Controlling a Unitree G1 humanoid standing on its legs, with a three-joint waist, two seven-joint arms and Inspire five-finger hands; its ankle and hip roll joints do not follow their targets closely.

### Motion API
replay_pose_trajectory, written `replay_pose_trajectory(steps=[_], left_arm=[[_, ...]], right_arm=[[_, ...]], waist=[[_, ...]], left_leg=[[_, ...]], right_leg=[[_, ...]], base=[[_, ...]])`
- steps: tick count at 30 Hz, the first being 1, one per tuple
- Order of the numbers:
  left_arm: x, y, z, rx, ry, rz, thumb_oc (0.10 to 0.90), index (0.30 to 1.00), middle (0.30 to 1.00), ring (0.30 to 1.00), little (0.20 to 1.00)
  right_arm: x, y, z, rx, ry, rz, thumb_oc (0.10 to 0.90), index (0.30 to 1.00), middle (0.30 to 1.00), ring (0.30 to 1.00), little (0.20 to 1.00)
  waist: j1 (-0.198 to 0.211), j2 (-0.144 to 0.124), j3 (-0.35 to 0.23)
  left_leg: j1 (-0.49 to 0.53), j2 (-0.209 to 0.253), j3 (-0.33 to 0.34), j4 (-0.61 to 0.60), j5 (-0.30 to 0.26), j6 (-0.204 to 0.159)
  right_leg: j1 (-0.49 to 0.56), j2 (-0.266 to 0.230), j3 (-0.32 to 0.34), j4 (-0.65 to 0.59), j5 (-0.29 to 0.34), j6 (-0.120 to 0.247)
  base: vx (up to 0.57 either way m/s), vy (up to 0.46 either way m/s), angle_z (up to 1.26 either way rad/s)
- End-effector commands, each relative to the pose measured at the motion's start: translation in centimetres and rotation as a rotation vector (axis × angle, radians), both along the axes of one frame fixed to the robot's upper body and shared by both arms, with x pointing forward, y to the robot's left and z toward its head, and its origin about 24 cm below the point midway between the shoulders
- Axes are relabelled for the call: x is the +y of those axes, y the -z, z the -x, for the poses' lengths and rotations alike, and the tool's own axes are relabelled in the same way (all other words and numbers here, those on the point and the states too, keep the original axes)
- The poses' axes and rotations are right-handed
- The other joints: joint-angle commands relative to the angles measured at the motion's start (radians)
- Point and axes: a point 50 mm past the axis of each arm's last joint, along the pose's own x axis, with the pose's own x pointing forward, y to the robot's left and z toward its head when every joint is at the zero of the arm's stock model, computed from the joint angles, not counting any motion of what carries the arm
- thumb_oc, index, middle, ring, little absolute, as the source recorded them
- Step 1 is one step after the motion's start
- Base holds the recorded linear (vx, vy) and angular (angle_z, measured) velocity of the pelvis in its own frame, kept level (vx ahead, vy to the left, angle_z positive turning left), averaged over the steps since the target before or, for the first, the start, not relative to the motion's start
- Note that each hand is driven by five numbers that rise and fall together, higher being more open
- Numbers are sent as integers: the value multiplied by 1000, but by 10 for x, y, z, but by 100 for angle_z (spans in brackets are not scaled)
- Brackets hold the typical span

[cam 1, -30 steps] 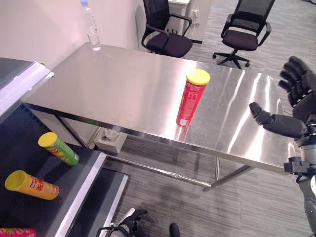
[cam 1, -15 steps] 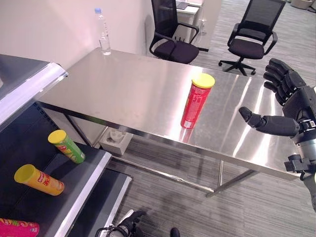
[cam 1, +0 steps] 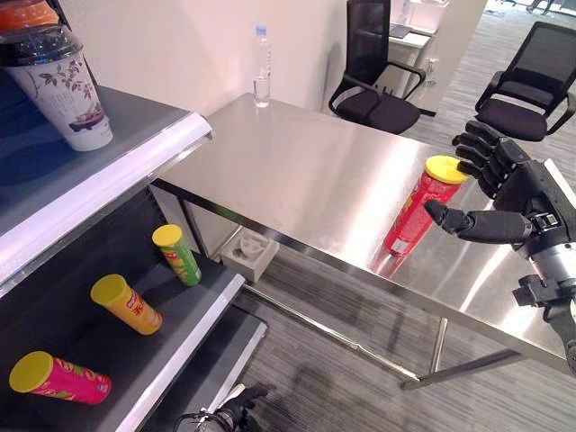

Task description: Put the goods on the table back onto the shelves and tidy them up.

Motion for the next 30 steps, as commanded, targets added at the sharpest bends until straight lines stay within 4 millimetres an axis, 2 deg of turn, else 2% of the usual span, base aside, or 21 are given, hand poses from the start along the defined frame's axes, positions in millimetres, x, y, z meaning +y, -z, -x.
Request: replay_pose_trajectory(steps=[1, 11, 30], left_arm=[[-26, 9, 16, 93, 78, 38, 800, 900, 900, 900, 900], [-27, 9, 17, 96, 74, 43, 800, 900, 900, 900, 900], [-26, 9, 18, 95, 74, 50, 800, 900, 900, 900, 900]], right_arm=[[-8, -80, 4, -281, 8, 81, 800, 900, 900, 900, 900], [-16, -89, 8, -354, 63, 48, 800, 900, 900, 900, 900], [-25, -75, -13, -297, 116, -40, 800, 900, 900, 900, 900]], waist=[[57, 39, -42], [58, 38, -44], [86, 41, -37]], left_leg=[[78, 123, -7, 3, -27, -139], [71, 130, -23, 3, -22, -148], [70, 143, -45, 3, -8, -157]], right_leg=[[-50, 76, 47, 86, -75, 17], [-63, 86, 45, 96, -82, 13], [-54, 98, 26, 101, -94, 2]], base=[[43, -24, -2], [2, -1, 0], [3, -4, 1]])
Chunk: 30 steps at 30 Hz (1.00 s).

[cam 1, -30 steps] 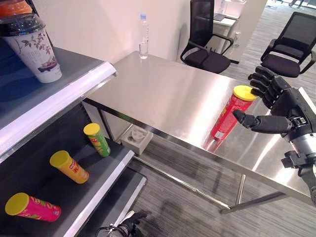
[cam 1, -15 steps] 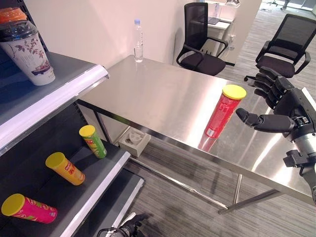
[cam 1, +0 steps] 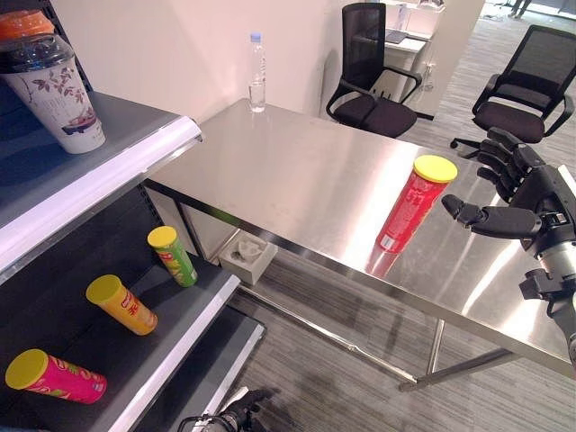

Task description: Put the goods on the table back onto the shelves and tidy them up.

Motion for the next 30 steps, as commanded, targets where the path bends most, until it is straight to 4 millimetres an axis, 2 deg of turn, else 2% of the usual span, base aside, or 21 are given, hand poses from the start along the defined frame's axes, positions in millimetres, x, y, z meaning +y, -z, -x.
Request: replay_pose_trajectory(steps=[1, 15, 30], left_arm=[[-20, 7, 14, 75, 107, 16, 800, 900, 900, 900, 900], [-17, 7, 13, 76, 70, 26, 800, 900, 900, 900, 900], [-14, 8, 16, 86, 55, 21, 800, 900, 900, 900, 900]], right_arm=[[-2, -85, -1, -348, 6, 25, 800, 900, 900, 900, 900], [2, -77, -14, -311, -40, -54, 800, 900, 900, 900, 900], [8, -68, -24, -262, -57, -61, 800, 900, 900, 900, 900]], waist=[[86, 24, -26], [97, 18, -27], [107, 16, -25]], left_leg=[[85, 106, -30, 8, -21, -130], [90, 116, -34, 8, -13, -137], [90, 119, -42, 8, -6, -141]], right_leg=[[-45, 54, 28, 108, -88, 11], [-34, 62, 16, 114, -96, 6], [-29, 61, 9, 117, -99, 3]], base=[[0, 0, 0], [0, 0, 0], [3, -3, 2]])
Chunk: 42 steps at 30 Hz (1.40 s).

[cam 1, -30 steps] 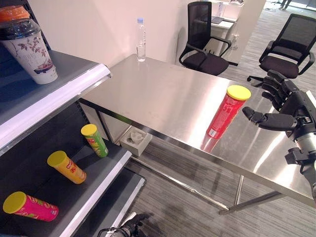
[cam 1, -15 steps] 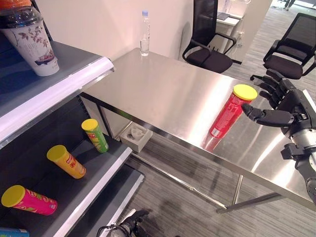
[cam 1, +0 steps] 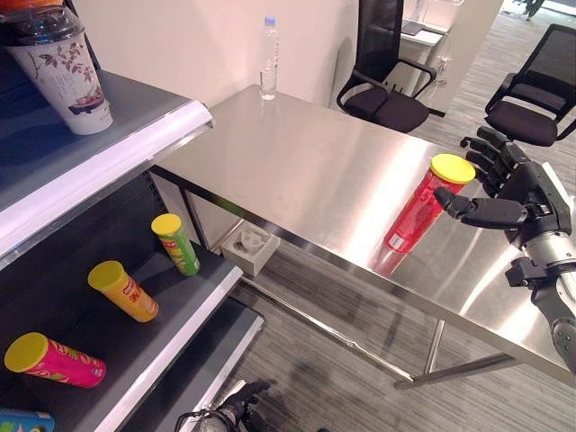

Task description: Put the goods on the table back onto the shelves and tidy them up.

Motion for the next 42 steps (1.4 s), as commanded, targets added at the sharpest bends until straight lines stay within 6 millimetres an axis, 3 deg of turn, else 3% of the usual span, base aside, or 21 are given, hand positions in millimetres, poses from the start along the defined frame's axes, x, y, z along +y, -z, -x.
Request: replay_pose_trajectory(steps=[1, 42], left_arm=[[-20, 11, 24, 111, 99, 14, 800, 900, 900, 900, 900], [-12, 12, 29, 129, 34, 14, 800, 900, 900, 900, 900]], right_arm=[[2, -71, -7, -283, -24, 4, 800, 900, 900, 900, 900], [4, -56, -37, -195, 10, -72, 800, 900, 900, 900, 900]], waist=[[87, 39, -65], [121, 34, -61]], left_leg=[[88, 118, -24, 8, -11, -134], [88, 127, -50, 8, 10, -138]], right_leg=[[-42, 56, 24, 116, -101, 4], [-28, 60, 0, 129, -112, -5]], base=[[12, -10, 9], [0, -1, 1]])
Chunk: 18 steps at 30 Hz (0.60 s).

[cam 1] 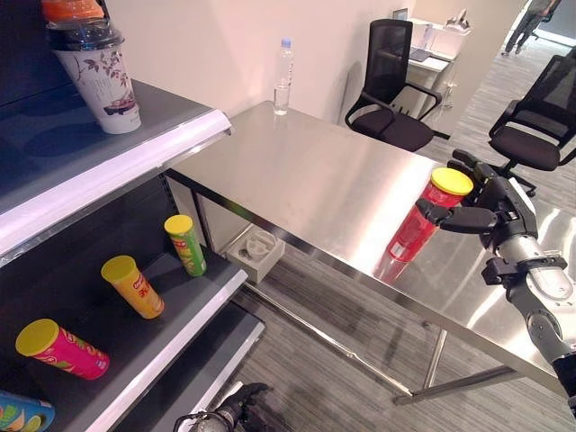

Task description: Put the goods on the table back onto the shelves and tidy them up.

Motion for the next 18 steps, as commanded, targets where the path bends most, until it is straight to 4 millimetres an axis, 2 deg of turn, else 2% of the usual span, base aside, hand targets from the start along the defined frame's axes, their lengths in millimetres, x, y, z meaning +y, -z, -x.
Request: replay_pose_trajectory(steps=[1, 2, 3, 4, 5, 18], left_arm=[[-14, 12, 27, 120, 81, 4, 800, 900, 900, 900, 900], [-14, 12, 27, 121, 80, 4, 800, 900, 900, 900, 900], [-14, 12, 27, 120, 75, 5, 800, 900, 900, 900, 900], [-14, 12, 27, 120, 75, 5, 800, 900, 900, 900, 900], [-14, 12, 27, 121, 74, 5, 800, 900, 900, 900, 900], [-12, 12, 28, 120, 63, -8, 800, 900, 900, 900, 900]], right_arm=[[-2, -83, -14, -313, 10, -30, 800, 900, 900, 900, 900], [-2, -82, -15, -309, 9, -30, 800, 900, 900, 900, 900], [-2, -81, -15, -305, 11, -30, 616, 625, 625, 625, 625], [-2, -81, -15, -305, 11, -30, 558, 538, 538, 538, 538], [-2, -81, -16, -304, 12, -33, 400, 300, 300, 300, 300], [-6, -82, -16, -328, 56, -35, 400, 300, 300, 300, 300]], waist=[[92, 47, -34], [93, 46, -34], [94, 46, -33], [94, 46, -33], [94, 45, -32], [93, 42, -34]], left_leg=[[80, 109, -29, 8, -1, -124], [81, 109, -29, 8, -2, -124], [81, 109, -30, 8, -2, -124], [81, 109, -30, 8, -2, -124], [81, 109, -31, 8, -2, -125], [86, 108, -20, 8, -12, -121]], right_leg=[[-46, 45, 16, 124, -116, 4], [-45, 44, 15, 124, -116, 4], [-46, 44, 14, 124, -116, 4], [-45, 44, 14, 124, -116, 4], [-45, 44, 12, 124, -116, 3], [-43, 43, 18, 123, -112, 6]], base=[[0, 0, 0], [0, 0, 0], [-2, -3, 4], [-4, -5, 7], [0, -2, 10], [0, 0, 1]])
